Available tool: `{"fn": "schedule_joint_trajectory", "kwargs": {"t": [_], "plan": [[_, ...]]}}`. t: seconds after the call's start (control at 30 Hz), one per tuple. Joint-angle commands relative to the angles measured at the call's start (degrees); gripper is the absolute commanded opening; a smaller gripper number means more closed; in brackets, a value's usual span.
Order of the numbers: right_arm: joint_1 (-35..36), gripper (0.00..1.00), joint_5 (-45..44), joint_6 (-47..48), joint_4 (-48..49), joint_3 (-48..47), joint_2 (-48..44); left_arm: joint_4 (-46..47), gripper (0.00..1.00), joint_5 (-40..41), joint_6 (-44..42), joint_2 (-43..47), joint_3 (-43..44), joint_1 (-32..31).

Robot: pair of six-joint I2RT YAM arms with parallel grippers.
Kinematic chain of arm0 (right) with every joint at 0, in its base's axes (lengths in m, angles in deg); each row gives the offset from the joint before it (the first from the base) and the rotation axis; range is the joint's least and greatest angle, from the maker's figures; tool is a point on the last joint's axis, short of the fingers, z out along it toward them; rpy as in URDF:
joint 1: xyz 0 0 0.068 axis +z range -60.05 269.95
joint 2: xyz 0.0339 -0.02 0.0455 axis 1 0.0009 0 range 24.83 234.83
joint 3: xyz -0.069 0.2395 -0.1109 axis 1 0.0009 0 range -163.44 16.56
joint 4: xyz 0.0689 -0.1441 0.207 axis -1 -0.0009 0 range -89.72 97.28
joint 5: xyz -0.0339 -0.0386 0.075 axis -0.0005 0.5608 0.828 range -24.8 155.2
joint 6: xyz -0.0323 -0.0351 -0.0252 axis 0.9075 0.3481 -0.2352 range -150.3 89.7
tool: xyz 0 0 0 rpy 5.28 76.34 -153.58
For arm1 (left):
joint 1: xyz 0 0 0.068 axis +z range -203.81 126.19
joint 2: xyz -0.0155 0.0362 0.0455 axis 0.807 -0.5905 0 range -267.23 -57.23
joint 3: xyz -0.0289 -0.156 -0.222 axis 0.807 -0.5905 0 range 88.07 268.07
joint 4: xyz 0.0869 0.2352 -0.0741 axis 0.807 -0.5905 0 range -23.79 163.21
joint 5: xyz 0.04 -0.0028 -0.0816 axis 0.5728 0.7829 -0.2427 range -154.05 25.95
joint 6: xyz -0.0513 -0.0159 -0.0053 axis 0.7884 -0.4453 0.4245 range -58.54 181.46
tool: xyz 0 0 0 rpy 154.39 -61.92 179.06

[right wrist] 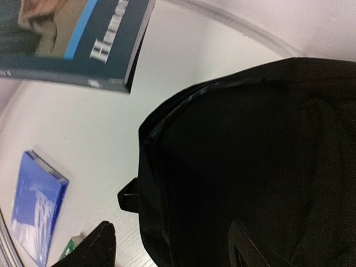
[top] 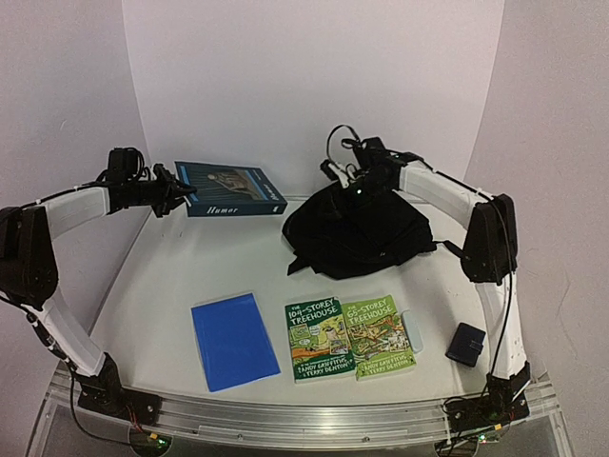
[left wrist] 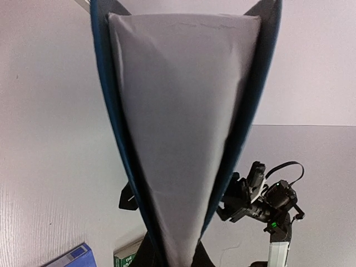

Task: Pack the student bag
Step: Pick up the book from the center of the board, then place the book in the student bag.

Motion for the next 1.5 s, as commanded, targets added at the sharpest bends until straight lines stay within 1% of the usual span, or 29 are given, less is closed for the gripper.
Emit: {"fn": "schedule_joint_trajectory", "kwargs": {"t": [0.0,0.2,0.4,0.47,0.53,0.6,0.7,0.77,0.9,1.1,1.2,1.33,1.47], "plan": [[3.52,0.66,-7.73,14.19,-7.81,-2.44,3.54,-0.18,0.00,3.17,-0.86,5.01,-1.22,-0.09],[5.44,0.62,-12.05,14.97,-7.91,-8.20,8.54,-0.19,0.00,4.17,-0.36,6.73,-3.55,-0.08],[5.79,0.52,-14.49,13.51,-7.84,-12.62,12.38,-0.88,0.00,4.69,-0.78,8.22,-4.81,-0.09],[5.79,0.46,-14.83,13.14,-7.60,-13.00,12.83,-1.29,0.00,4.95,-0.96,8.79,-4.99,-0.05],[5.84,0.36,-15.08,12.64,-7.67,-13.38,13.08,-1.97,0.00,5.13,-1.46,9.07,-4.98,-0.06],[5.79,0.20,-15.23,12.24,-7.74,-13.48,12.94,-2.44,0.00,5.14,-1.81,9.27,-4.99,-0.07],[5.82,0.04,-15.33,11.11,-7.80,-13.72,11.56,-2.97,0.00,5.12,-2.10,9.62,-5.17,-0.08],[5.84,0.00,-15.31,9.86,-7.87,-14.38,10.31,-2.88,0.00,4.42,-2.08,9.65,-5.36,-0.09],[5.18,0.00,-14.55,4.72,-6.75,-16.16,6.69,0.94,0.00,-0.10,-0.78,10.28,-6.78,-0.09],[0.93,0.00,-10.26,-9.96,-0.60,-16.68,1.25,3.66,0.00,-5.64,0.79,12.13,-8.58,-0.08],[-1.15,0.00,-7.01,-15.85,2.49,-14.32,-0.97,8.49,0.00,-8.32,4.52,12.49,-11.25,-0.30],[-3.33,0.00,-3.31,-21.55,10.57,-7.29,-4.37,11.22,0.00,-8.52,6.04,11.74,-12.41,-1.82],[-4.51,0.00,2.37,-24.42,13.62,-6.53,-5.34,14.46,0.00,-7.38,7.32,8.04,-11.24,-4.92]]}}
